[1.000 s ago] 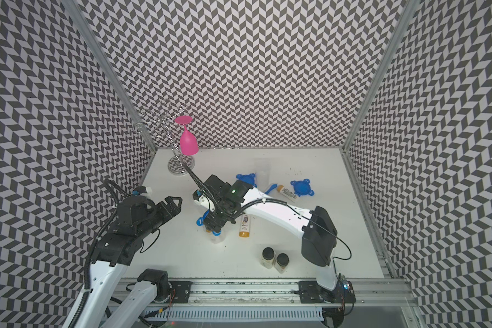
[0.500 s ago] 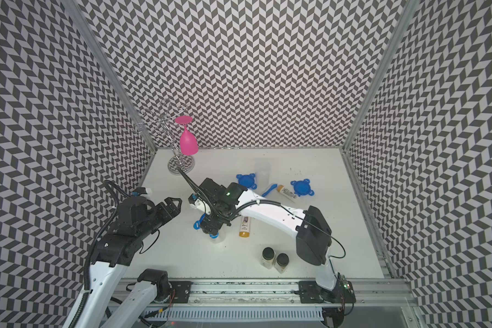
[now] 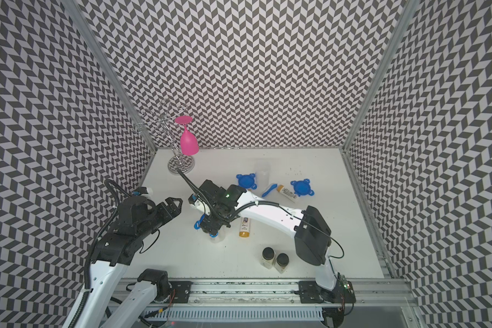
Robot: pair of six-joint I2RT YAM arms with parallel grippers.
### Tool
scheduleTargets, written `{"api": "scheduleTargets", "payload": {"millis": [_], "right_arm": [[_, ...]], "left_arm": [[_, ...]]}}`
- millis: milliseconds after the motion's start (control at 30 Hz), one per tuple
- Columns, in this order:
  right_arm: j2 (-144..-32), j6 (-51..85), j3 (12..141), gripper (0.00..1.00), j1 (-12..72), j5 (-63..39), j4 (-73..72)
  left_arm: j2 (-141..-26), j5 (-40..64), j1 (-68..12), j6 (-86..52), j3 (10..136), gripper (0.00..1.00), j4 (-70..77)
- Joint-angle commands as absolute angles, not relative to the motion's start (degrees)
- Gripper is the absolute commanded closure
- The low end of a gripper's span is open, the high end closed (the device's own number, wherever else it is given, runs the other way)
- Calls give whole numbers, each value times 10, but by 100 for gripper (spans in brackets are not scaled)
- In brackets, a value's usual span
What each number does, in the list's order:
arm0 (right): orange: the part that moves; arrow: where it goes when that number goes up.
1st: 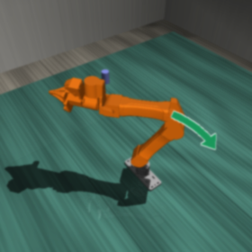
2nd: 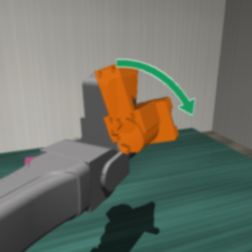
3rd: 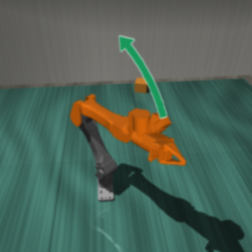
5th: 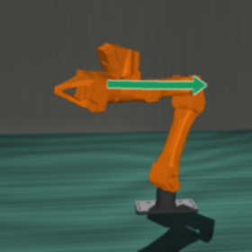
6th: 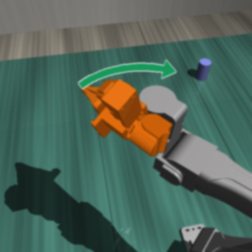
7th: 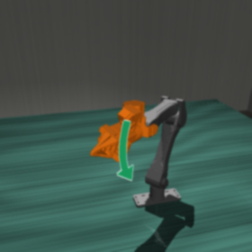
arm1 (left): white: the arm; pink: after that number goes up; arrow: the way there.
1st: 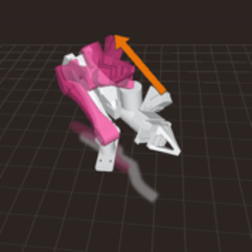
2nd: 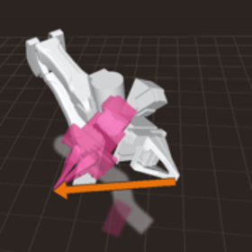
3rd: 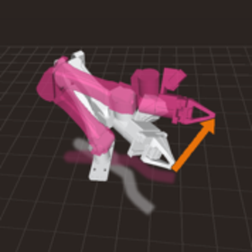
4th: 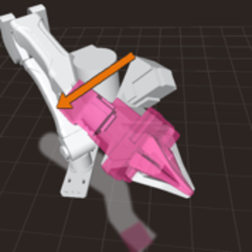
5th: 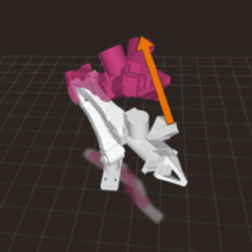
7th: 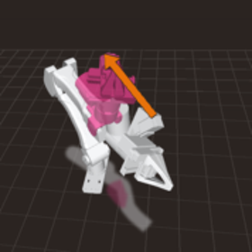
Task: Pack away toiletry kits
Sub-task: Close the lid on the container.
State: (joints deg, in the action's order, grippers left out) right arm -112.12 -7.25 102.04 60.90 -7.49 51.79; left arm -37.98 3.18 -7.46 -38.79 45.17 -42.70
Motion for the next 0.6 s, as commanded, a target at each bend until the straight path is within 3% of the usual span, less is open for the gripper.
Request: {"api": "scheduleTargets", "payload": {"millis": [0, 133, 433, 567], "right_arm": [[-1115, -68, 1017, 29, 612, -64, 505], [-1111, -65, 1018, 17, 612, -64, 507], [-1093, -54, 1017, 0, 612, -70, 503], [-1088, -49, 1017, 0, 612, -74, 506]], "left_arm": [[-384, 38, -72, -379, 469, 12, -425], [-391, 45, -72, -375, 471, 11, -422], [-440, 45, -73, -327, 500, 10, -462], [-455, 49, -76, -307, 515, 8, -473]]}}
